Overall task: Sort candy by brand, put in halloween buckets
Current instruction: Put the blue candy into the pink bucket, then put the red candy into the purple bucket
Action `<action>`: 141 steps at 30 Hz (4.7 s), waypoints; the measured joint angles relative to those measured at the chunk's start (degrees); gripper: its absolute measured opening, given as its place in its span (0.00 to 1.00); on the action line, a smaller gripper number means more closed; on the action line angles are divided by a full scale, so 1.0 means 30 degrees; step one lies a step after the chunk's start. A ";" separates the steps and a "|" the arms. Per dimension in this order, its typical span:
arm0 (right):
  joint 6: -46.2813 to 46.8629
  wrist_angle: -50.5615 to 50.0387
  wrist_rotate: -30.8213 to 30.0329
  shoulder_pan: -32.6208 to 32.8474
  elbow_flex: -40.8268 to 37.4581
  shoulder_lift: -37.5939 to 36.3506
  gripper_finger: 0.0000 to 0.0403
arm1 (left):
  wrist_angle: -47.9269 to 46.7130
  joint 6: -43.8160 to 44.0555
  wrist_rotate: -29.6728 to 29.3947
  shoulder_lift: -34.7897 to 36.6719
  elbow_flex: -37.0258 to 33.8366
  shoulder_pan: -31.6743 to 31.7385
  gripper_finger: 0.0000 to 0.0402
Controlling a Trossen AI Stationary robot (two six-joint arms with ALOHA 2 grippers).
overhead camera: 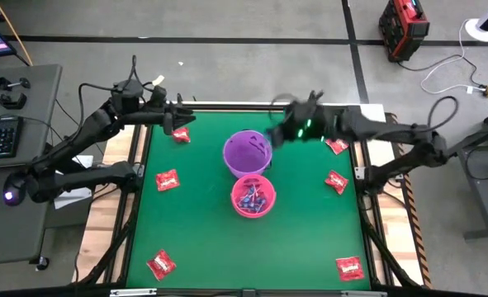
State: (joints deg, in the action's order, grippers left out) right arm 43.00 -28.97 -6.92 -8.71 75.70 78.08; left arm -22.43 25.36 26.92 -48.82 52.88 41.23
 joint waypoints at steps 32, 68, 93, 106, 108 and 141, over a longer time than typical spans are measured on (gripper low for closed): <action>-0.4668 0.0815 -0.4741 0.7432 0.0339 0.7315 0.38 | 0.0994 0.8017 -1.3601 0.0410 0.0028 -1.9860 0.58; -0.4961 -1.4860 -0.8706 0.7780 0.9136 0.6581 0.62 | -1.4944 0.0573 -0.9541 -1.2803 -0.2725 -1.0320 0.56; 0.7198 -1.7858 -1.3252 1.5542 0.3173 -0.1311 0.62 | -1.4142 0.0917 -0.8575 -1.2827 0.0207 -1.0652 0.05; 0.7051 -1.8486 -1.5650 1.5910 0.3242 -0.1785 0.62 | -0.7304 0.0310 -1.1225 -0.9849 0.8064 -1.2580 0.02; 0.7023 -1.8555 -1.5656 1.5867 0.3242 -0.1785 0.62 | -0.5533 -0.0134 -1.1826 -1.0502 0.7962 -1.2870 0.02; 1.2496 -2.0285 -1.2752 1.4085 0.2940 -0.1834 0.62 | -1.4757 0.1247 -1.2743 -1.1610 0.6461 -0.7849 0.56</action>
State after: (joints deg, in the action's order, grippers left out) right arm 80.49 -89.82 -45.17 33.55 84.52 72.58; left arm -66.70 29.10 -11.31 -83.65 72.27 17.69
